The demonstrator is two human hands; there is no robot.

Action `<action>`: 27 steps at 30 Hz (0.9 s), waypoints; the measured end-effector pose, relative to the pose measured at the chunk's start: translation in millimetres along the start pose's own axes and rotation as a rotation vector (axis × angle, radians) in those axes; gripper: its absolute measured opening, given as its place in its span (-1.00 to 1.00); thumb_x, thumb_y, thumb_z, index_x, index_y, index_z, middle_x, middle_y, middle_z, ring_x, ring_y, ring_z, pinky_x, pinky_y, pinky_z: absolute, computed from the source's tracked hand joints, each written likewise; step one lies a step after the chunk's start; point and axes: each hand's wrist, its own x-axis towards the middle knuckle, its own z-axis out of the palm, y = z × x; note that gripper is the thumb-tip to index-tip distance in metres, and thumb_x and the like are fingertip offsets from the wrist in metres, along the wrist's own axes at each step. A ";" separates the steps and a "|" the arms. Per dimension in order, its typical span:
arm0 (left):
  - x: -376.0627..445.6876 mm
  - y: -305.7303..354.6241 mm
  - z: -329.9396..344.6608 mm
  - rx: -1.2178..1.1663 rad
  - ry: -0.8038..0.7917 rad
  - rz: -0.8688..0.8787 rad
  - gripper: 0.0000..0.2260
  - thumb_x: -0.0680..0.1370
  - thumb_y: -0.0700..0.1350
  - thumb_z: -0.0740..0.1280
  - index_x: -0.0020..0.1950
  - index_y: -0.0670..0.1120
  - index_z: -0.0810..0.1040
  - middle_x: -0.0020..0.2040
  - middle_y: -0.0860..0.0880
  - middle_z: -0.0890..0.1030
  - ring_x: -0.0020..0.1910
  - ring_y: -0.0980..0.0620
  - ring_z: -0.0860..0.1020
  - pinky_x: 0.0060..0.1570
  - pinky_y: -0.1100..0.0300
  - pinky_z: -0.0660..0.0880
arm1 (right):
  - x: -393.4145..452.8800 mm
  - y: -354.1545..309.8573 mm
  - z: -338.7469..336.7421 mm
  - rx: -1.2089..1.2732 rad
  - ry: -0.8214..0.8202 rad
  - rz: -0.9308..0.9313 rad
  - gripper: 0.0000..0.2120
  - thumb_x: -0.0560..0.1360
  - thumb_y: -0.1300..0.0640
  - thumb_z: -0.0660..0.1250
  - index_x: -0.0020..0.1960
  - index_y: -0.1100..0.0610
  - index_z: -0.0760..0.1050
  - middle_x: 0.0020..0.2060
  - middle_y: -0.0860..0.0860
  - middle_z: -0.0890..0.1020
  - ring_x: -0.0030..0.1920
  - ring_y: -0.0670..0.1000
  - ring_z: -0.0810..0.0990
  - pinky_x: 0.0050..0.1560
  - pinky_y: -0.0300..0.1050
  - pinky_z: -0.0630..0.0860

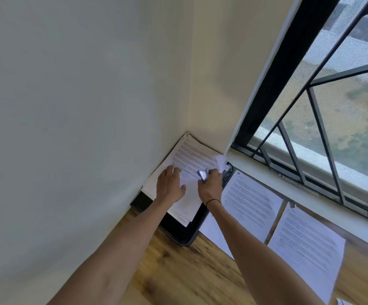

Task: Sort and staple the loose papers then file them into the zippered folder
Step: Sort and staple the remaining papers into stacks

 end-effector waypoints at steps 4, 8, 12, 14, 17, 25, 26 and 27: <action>-9.1 -4.0 -0.2 -0.020 0.041 -0.058 -0.43 0.54 -0.02 0.48 0.48 -0.05 0.35 0.61 -0.16 0.21 0.49 -0.15 0.36 0.38 -0.02 0.47 | 2.5 -11.6 15.1 -0.081 -0.113 -0.089 -0.86 0.60 0.28 0.35 0.13 0.24 0.44 0.20 0.16 0.39 0.01 0.20 0.53 0.03 0.03 0.49; -16.4 -11.3 -4.5 -0.059 0.039 -0.061 -0.49 0.56 -0.05 0.45 0.46 -0.06 0.37 0.56 -0.14 0.28 0.47 -0.15 0.39 0.33 0.00 0.49 | 5.2 -14.9 21.9 -0.193 -0.135 -0.129 -0.79 0.58 0.23 0.40 0.17 0.19 0.45 0.20 0.14 0.44 0.17 0.21 0.48 0.09 0.07 0.47; -24.9 -12.8 -6.6 -0.054 0.038 -0.045 -0.51 0.57 -0.07 0.44 0.46 -0.07 0.37 0.49 -0.12 0.35 0.44 -0.12 0.41 0.34 0.02 0.46 | 2.6 -10.3 19.9 -0.396 -0.086 -0.087 -0.65 0.53 0.04 0.49 0.22 0.07 0.45 0.21 0.08 0.48 0.25 0.18 0.41 0.18 0.09 0.40; -27.8 -9.2 -6.2 -0.058 0.057 -0.030 -0.54 0.57 -0.08 0.44 0.43 -0.07 0.41 0.45 -0.11 0.40 0.37 -0.11 0.46 0.29 0.03 0.48 | 0.2 -5.1 17.7 -0.386 -0.079 -0.082 -0.63 0.52 0.00 0.49 0.22 0.06 0.43 0.20 0.07 0.48 0.24 0.18 0.41 0.20 0.11 0.41; -29.7 5.6 -4.2 -0.066 0.084 0.012 -0.59 0.54 -0.08 0.47 0.35 -0.08 0.47 0.36 -0.10 0.47 0.27 -0.10 0.51 0.18 0.04 0.52 | -5.4 5.3 5.7 -0.328 -0.025 -0.070 -0.67 0.55 0.00 0.46 0.21 0.06 0.42 0.19 0.07 0.47 0.22 0.17 0.42 0.20 0.13 0.42; -36.6 65.3 23.6 -0.124 0.053 0.168 -0.74 0.53 -0.06 0.45 0.18 -0.04 0.52 0.18 -0.07 0.53 0.19 -0.15 0.55 0.09 -0.03 0.56 | -27.9 69.6 -52.5 -0.227 0.119 0.036 -0.80 0.59 0.08 0.38 0.16 0.08 0.44 0.16 0.06 0.47 0.18 0.15 0.45 0.14 0.11 0.45; -38.2 72.9 28.2 -0.138 0.037 0.184 -0.74 0.54 -0.05 0.45 0.18 -0.04 0.52 0.17 -0.07 0.54 0.18 -0.14 0.55 0.08 -0.03 0.56 | -30.0 79.4 -59.6 -0.222 0.130 0.056 -0.79 0.59 0.08 0.38 0.18 0.07 0.45 0.17 0.06 0.48 0.18 0.15 0.45 0.15 0.10 0.46; -39.9 80.7 32.5 -0.145 0.021 0.202 -0.75 0.55 -0.05 0.44 0.19 -0.05 0.53 0.16 -0.07 0.54 0.16 -0.12 0.54 0.08 -0.01 0.55 | -31.9 88.7 -66.4 -0.223 0.140 0.076 -0.78 0.59 0.08 0.39 0.19 0.06 0.45 0.17 0.06 0.48 0.19 0.14 0.45 0.16 0.10 0.46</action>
